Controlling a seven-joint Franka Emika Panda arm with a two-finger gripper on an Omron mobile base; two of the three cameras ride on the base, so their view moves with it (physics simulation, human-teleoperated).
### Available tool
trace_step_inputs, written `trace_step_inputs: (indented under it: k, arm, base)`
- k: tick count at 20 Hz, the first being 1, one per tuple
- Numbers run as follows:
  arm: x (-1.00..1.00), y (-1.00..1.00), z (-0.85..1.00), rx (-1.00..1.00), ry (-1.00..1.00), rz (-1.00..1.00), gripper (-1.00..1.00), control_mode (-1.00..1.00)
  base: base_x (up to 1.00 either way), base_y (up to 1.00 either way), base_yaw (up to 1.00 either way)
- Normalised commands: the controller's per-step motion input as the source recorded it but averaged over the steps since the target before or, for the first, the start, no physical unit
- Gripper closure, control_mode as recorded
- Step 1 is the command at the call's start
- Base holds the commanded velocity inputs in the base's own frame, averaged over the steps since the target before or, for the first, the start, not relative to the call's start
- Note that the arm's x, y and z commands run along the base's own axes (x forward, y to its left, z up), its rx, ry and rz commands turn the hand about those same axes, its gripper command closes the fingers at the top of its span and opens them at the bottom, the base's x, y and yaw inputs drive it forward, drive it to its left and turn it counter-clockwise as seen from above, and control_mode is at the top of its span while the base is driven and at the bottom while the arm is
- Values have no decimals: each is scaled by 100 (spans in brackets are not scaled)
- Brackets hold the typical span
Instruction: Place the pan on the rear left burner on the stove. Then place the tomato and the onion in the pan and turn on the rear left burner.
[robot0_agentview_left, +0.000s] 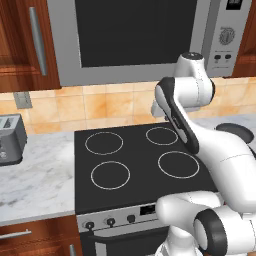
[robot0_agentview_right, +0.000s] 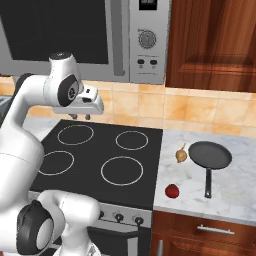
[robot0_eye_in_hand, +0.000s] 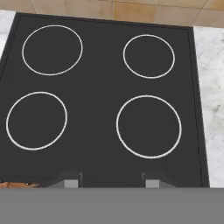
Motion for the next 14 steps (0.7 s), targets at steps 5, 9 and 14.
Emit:
trace_step_inputs:
  k: [5, 9, 14]
  arm:
    - [-4, -4, -11, 0, -10, 0, -100, -100]
    - [-7, -26, -22, 0, -6, -1, -100, -100]
    - [-1, -34, -14, 0, -1, -2, -100, -100]
  base:
    - [0, 0, 0]
    - [0, 0, 0]
    - [0, 0, 0]
